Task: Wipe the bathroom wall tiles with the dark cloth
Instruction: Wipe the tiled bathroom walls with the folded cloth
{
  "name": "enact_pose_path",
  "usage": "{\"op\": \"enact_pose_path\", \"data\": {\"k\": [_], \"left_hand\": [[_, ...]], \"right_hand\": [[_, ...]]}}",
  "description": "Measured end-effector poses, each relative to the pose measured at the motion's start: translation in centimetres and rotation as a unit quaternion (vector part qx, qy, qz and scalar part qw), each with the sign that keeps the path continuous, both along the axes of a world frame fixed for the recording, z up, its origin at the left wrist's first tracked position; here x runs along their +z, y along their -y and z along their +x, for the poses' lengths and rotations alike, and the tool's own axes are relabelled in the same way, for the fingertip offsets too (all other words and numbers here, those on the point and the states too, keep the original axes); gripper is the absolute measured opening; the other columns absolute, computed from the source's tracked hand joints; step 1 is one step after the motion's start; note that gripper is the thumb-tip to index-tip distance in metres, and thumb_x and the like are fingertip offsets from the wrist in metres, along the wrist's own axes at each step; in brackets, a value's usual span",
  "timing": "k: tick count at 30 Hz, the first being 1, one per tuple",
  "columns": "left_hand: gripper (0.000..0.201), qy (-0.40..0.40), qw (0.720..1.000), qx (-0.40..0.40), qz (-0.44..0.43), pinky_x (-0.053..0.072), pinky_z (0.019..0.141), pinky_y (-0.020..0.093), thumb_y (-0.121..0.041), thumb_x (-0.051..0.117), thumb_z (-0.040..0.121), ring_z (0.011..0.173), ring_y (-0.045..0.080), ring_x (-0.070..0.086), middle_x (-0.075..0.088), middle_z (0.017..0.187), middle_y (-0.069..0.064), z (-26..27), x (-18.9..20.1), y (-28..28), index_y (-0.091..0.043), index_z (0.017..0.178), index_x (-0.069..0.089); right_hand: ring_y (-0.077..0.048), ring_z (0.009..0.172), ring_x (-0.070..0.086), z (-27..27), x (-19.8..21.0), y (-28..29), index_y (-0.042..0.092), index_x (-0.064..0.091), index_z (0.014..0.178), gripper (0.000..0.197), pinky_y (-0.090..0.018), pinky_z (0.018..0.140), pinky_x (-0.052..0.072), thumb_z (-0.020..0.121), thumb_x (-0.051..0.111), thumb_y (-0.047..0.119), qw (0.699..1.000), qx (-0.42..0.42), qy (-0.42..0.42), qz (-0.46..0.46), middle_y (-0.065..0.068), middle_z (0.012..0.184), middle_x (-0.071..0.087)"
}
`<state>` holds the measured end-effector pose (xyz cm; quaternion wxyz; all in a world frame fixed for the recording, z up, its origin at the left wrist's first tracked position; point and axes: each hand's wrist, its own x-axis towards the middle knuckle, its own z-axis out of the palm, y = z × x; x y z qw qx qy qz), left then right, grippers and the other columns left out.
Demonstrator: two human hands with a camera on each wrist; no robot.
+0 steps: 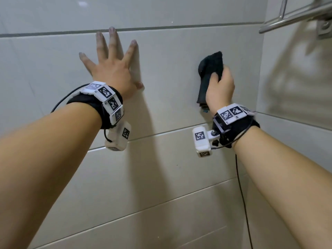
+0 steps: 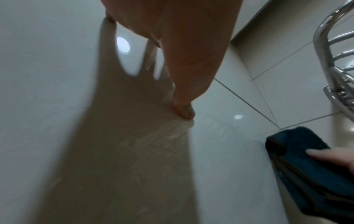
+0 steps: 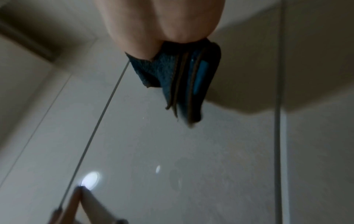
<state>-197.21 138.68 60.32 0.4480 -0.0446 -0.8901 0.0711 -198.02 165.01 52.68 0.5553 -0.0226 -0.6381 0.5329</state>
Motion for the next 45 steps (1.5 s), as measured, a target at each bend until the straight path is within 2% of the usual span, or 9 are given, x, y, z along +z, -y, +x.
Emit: {"op": "enact_pose_path", "data": {"k": [4, 9, 12, 17, 23, 31, 35, 41, 45], "left_hand": [[0.111, 0.015, 1.0, 0.001, 0.003, 0.005, 0.107, 0.079, -0.072, 0.067, 0.074, 0.149, 0.034, -0.022, -0.027, 0.162, 0.003, 0.1, 0.1, -0.1, -0.048, 0.151, -0.009], [0.11, 0.022, 1.0, 0.006, 0.006, 0.004, 0.108, 0.079, -0.071, 0.065, 0.077, 0.149, 0.034, -0.024, -0.029, 0.161, 0.003, 0.2, 0.1, -0.1, -0.048, 0.152, -0.012], [0.11, 0.023, 1.0, 0.004, 0.006, 0.004, 0.108, 0.079, -0.071, 0.066, 0.077, 0.149, 0.034, -0.024, -0.029, 0.161, 0.003, 0.3, 0.1, -0.1, -0.048, 0.151, -0.012], [0.11, 0.029, 1.0, 0.007, 0.009, 0.004, 0.108, 0.078, -0.071, 0.066, 0.076, 0.149, 0.033, -0.024, -0.029, 0.161, 0.002, 0.3, 0.2, -0.2, -0.049, 0.151, -0.011], [0.111, 0.03, 1.0, 0.004, 0.006, 0.003, 0.108, 0.078, -0.073, 0.065, 0.075, 0.149, 0.033, -0.025, -0.031, 0.161, 0.002, 0.0, 0.2, 0.0, -0.049, 0.151, -0.012], [0.111, 0.015, 1.0, 0.005, 0.005, 0.005, 0.108, 0.078, -0.073, 0.065, 0.074, 0.149, 0.033, -0.023, -0.029, 0.161, 0.002, -0.1, 0.1, -0.1, -0.049, 0.151, -0.011], [0.11, 0.013, 1.0, 0.006, 0.005, 0.005, 0.108, 0.078, -0.073, 0.065, 0.075, 0.149, 0.033, -0.023, -0.029, 0.161, 0.002, -0.2, 0.1, -0.2, -0.049, 0.151, -0.011], [0.111, 0.014, 1.0, 0.005, -0.001, 0.006, 0.107, 0.079, -0.073, 0.064, 0.075, 0.149, 0.035, -0.023, -0.029, 0.161, 0.005, -0.2, 0.1, -0.1, -0.047, 0.152, -0.012], [0.111, 0.01, 1.0, 0.004, -0.001, 0.006, 0.107, 0.079, -0.073, 0.064, 0.076, 0.149, 0.036, -0.023, -0.029, 0.161, 0.005, -0.4, 0.1, -0.1, -0.047, 0.152, -0.012]], "right_hand": [[-0.018, 0.084, 0.062, 1.2, -1.1, -1.7, 0.013, 0.061, 0.099, 0.009, -0.036, 0.078, 0.054, 0.091, 0.059, 0.017, 0.989, 0.052, 0.02, -0.137, -0.002, 0.094, 0.066], [-0.02, 0.085, 0.065, 2.0, -2.0, -3.3, 0.021, 0.056, 0.092, 0.017, -0.039, 0.076, 0.056, 0.082, 0.07, 0.022, 0.986, 0.046, 0.05, -0.151, -0.002, 0.095, 0.067], [-0.018, 0.081, 0.06, 1.9, -2.2, -3.5, 0.014, 0.051, 0.102, 0.02, -0.03, 0.066, 0.051, 0.085, 0.062, 0.017, 0.983, 0.033, 0.067, -0.168, 0.002, 0.091, 0.06], [-0.03, 0.106, 0.06, 1.4, -1.1, -4.3, 0.007, 0.044, 0.124, 0.035, -0.033, 0.084, 0.047, 0.091, 0.052, 0.017, 0.961, -0.044, 0.086, -0.258, -0.013, 0.124, 0.059], [-0.03, 0.116, 0.055, -0.1, -1.2, -5.4, 0.005, 0.044, 0.13, 0.039, -0.029, 0.086, 0.035, 0.101, 0.04, 0.03, 0.92, -0.112, 0.157, -0.34, -0.013, 0.132, 0.055], [-0.024, 0.099, 0.051, -1.9, 0.0, -1.1, 0.019, 0.047, 0.132, 0.04, -0.031, 0.085, 0.039, 0.093, 0.047, 0.027, 0.982, -0.009, 0.098, -0.159, -0.006, 0.123, 0.045], [-0.026, 0.125, 0.046, -2.2, -0.7, -1.8, 0.016, 0.042, 0.145, 0.049, -0.026, 0.102, 0.032, 0.097, 0.04, 0.009, 0.988, 0.006, 0.09, -0.127, -0.011, 0.142, 0.038], [-0.028, 0.12, 0.05, -3.0, -1.3, -2.1, 0.019, 0.021, 0.156, 0.065, -0.024, 0.103, 0.031, 0.099, 0.051, 0.019, 0.99, -0.012, 0.112, -0.081, -0.016, 0.137, 0.04], [-0.034, 0.116, 0.049, -3.1, -0.5, -1.0, 0.016, 0.026, 0.155, 0.06, -0.028, 0.104, 0.031, 0.1, 0.05, 0.021, 0.989, -0.069, 0.13, 0.001, -0.019, 0.132, 0.038]]}}
